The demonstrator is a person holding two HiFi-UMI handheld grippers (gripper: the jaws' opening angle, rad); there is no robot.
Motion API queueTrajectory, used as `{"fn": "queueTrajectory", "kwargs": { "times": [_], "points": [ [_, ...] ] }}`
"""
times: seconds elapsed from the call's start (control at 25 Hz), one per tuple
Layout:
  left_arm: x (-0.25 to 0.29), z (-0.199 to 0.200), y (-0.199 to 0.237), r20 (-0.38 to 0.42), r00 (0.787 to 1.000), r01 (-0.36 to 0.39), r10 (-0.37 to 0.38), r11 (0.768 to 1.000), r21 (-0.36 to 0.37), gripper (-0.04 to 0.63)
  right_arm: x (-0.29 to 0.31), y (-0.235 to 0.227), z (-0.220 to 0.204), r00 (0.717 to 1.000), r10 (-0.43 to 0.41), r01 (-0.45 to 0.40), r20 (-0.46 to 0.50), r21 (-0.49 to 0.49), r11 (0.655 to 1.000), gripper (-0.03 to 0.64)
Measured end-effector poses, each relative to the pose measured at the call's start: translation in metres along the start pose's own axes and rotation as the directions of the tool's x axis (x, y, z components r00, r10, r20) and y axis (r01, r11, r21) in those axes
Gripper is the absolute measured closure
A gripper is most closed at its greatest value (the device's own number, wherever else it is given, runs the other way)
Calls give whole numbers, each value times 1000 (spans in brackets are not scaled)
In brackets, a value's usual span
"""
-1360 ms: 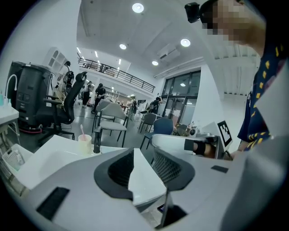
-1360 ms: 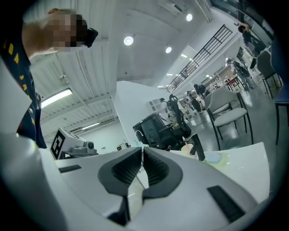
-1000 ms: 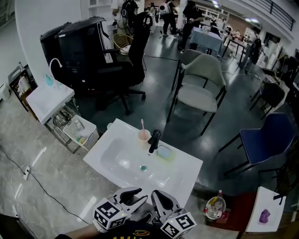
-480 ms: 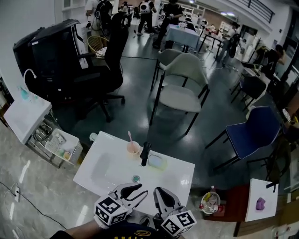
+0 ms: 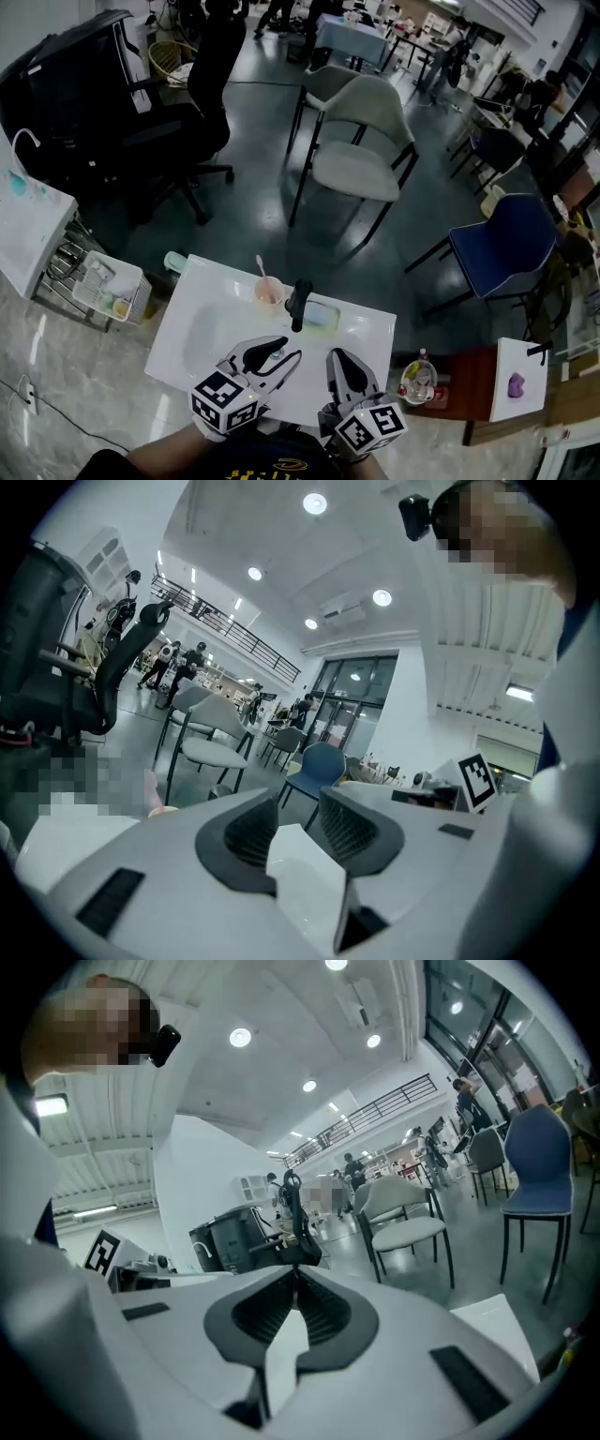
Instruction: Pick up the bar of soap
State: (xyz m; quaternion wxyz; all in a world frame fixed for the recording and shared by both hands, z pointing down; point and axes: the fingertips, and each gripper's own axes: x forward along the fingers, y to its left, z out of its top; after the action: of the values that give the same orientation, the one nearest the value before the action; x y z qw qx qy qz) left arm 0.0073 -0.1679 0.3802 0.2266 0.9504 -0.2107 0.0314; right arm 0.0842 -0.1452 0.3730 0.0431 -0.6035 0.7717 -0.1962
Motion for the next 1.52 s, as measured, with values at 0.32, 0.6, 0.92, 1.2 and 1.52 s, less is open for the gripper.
{"fn": "queueTrajectory", "kwargs": {
  "times": [0.32, 0.6, 0.92, 1.2, 1.52],
  "points": [
    [18, -5, 14, -8, 999, -46, 46, 999, -7, 446, 12, -43, -4, 999, -26, 24, -47, -43, 999, 595],
    [29, -19, 35, -36, 991, -127, 127, 992, 4, 446, 40, -91, -15, 991, -24, 5, -132, -137, 991, 594],
    [43, -52, 53, -98, 984, -152, 148, 988, -30, 446, 74, -112, -63, 948, 21, -104, -317, -248, 963, 494],
    [43, -73, 65, -136, 978, -167, 158, 984, -59, 446, 98, -133, -117, 857, 24, -239, -515, -357, 903, 423],
    [39, -86, 83, -170, 971, -184, 168, 979, -83, 446, 122, -154, -161, 765, 11, -311, -644, -354, 882, 383]
  ]
}}
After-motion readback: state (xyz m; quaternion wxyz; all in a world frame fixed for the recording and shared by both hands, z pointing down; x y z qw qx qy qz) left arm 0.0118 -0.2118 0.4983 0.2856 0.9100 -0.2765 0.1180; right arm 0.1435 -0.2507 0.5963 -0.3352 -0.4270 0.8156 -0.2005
